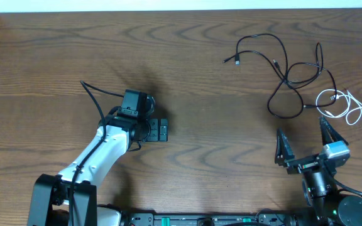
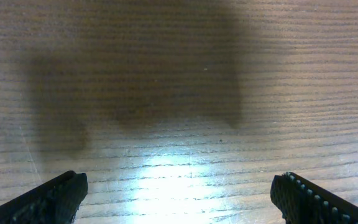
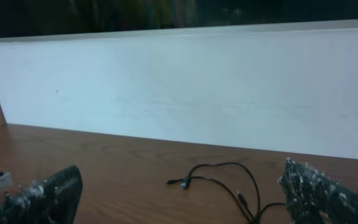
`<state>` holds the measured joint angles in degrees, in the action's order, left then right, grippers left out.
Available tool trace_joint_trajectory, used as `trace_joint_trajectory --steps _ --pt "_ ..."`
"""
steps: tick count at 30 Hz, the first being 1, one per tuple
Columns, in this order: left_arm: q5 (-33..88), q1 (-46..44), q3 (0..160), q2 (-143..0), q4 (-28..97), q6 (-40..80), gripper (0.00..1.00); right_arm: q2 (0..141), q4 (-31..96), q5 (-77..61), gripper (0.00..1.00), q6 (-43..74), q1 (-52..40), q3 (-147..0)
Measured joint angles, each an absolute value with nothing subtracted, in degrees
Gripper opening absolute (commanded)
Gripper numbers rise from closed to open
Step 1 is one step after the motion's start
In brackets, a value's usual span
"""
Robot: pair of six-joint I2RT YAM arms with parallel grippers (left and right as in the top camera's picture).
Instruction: Untangle cables
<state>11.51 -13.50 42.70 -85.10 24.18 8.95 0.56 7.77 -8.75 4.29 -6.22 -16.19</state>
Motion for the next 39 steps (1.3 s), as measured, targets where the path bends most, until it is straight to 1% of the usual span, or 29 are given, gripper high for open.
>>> trace_joint_trajectory --steps 15,25,31,36,39 --pt "11.5 -13.5 42.7 -85.1 24.2 9.0 1.00 0.8 5.2 -8.6 0.99 4.3 -6.2 -1.2" --pt "11.5 -13.5 42.7 -85.1 24.2 9.0 1.00 0.7 4.4 -8.6 0.99 4.3 -6.0 -1.2" --pt "11.5 -13.5 42.7 -85.1 24.2 9.0 1.00 0.7 -1.0 -8.6 0.99 4.3 -6.0 -0.9" --pt "11.5 -13.5 42.7 -85.1 24.2 9.0 1.00 0.6 3.2 -8.6 0.99 4.3 -5.8 -0.6" --pt "11.5 -13.5 42.7 -85.1 24.2 9.0 1.00 0.6 3.5 -8.6 0.99 4.3 -5.3 -0.5"
